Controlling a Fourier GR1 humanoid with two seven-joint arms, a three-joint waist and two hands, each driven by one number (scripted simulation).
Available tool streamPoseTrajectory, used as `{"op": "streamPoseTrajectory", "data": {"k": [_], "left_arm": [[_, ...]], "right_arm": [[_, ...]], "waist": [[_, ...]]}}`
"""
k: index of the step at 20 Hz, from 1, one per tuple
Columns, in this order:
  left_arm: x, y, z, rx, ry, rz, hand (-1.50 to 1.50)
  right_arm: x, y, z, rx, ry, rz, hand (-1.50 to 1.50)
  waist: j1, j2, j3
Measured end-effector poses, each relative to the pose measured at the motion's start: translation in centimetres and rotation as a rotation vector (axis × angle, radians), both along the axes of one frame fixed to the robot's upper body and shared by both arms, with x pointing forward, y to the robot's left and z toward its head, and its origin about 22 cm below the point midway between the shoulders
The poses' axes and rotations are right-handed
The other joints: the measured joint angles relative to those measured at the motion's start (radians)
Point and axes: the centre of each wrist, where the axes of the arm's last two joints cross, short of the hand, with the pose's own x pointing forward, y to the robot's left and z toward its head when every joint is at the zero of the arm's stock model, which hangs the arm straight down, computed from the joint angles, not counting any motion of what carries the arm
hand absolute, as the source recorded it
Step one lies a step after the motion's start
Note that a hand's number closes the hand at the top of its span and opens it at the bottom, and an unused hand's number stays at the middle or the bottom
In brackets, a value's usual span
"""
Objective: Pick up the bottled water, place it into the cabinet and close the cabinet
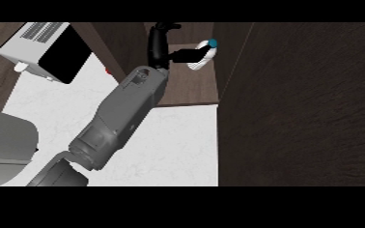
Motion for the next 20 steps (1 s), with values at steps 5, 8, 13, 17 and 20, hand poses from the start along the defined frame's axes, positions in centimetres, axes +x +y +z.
{"op": "streamPoseTrajectory", "data": {"k": [5, 8, 13, 17, 20], "left_arm": [[0.5, 0.1, -0.2, 0.041, 0.008, 0.018, -1.50], [0.9, 0.0, 0.6, 0.015, 0.012, 0.008, -1.50], [1.3, 0.4, 1.4, -0.041, -0.034, -0.038, -1.50], [1.1, -0.3, 1.8, -0.125, -0.067, -0.115, -1.50], [0.8, -0.6, 2.1, -0.177, -0.076, -0.176, -1.50]], "right_arm": [[0.0, -0.4, 0.2, -0.015, -0.003, 0.003, -1.50], [0.1, -0.6, 0.3, -0.025, -0.004, 0.001, -1.50], [0.4, -0.3, 0.3, -0.011, -0.004, 0.004, -1.50], [0.2, -0.2, 0.2, 0.003, -0.007, 0.010, -1.50], [0.0, 0.0, 0.1, 0.013, -0.004, 0.000, -1.50]], "waist": [[-0.003, 0.001, 0.000], [0.001, 0.000, 0.000], [0.005, -0.001, -0.001], [0.009, -0.006, -0.001], [0.021, -0.011, -0.001]]}}
